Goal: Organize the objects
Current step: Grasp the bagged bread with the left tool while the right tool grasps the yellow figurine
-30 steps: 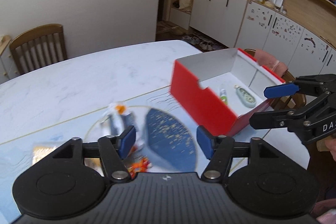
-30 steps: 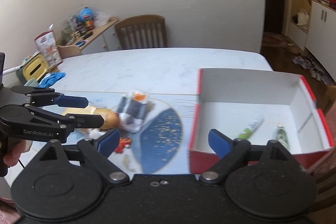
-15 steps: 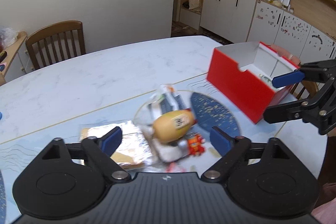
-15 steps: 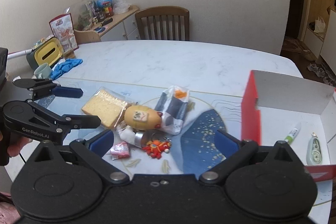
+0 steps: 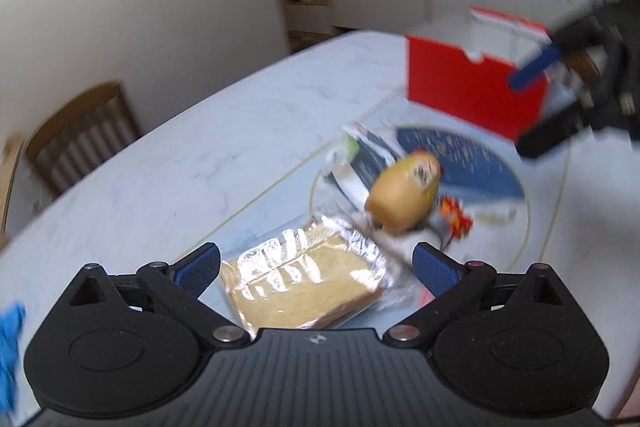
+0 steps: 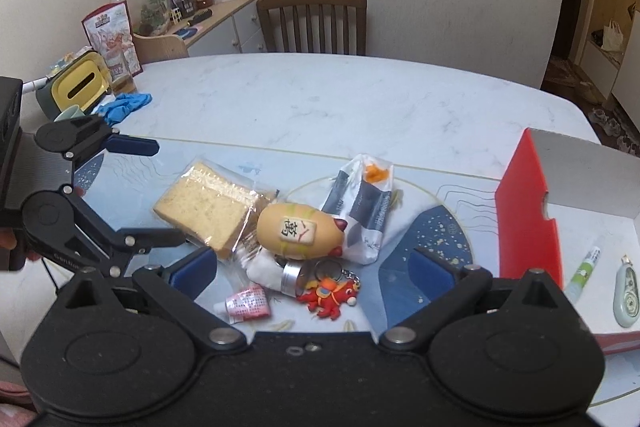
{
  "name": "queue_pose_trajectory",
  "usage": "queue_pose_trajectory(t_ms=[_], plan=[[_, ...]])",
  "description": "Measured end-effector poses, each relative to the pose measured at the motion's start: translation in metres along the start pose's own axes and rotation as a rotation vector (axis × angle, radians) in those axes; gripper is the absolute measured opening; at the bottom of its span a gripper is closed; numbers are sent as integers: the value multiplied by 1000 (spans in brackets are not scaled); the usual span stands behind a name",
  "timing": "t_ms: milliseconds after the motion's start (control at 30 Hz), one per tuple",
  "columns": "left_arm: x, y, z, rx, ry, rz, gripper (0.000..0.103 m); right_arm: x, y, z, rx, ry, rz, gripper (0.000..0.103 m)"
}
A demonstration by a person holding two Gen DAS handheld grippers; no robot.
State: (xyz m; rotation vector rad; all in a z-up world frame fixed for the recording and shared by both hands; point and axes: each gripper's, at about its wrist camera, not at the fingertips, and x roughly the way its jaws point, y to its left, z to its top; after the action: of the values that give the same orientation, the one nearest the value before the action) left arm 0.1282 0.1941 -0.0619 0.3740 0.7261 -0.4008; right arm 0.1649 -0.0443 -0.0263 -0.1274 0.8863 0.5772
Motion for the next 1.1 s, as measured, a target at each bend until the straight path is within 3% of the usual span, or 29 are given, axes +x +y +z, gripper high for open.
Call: queue_pose_trajectory(t_ms=[333, 833, 1100], plan=[[35, 9, 1, 340, 49, -130, 103, 22, 8, 5, 9, 50, -8, 102], [75, 15, 4, 429, 136, -304, 103, 65, 13, 17, 16, 112, 9, 102], [81, 12, -7, 383, 130, -308, 103, 88, 14, 19, 25, 125, -35, 102]])
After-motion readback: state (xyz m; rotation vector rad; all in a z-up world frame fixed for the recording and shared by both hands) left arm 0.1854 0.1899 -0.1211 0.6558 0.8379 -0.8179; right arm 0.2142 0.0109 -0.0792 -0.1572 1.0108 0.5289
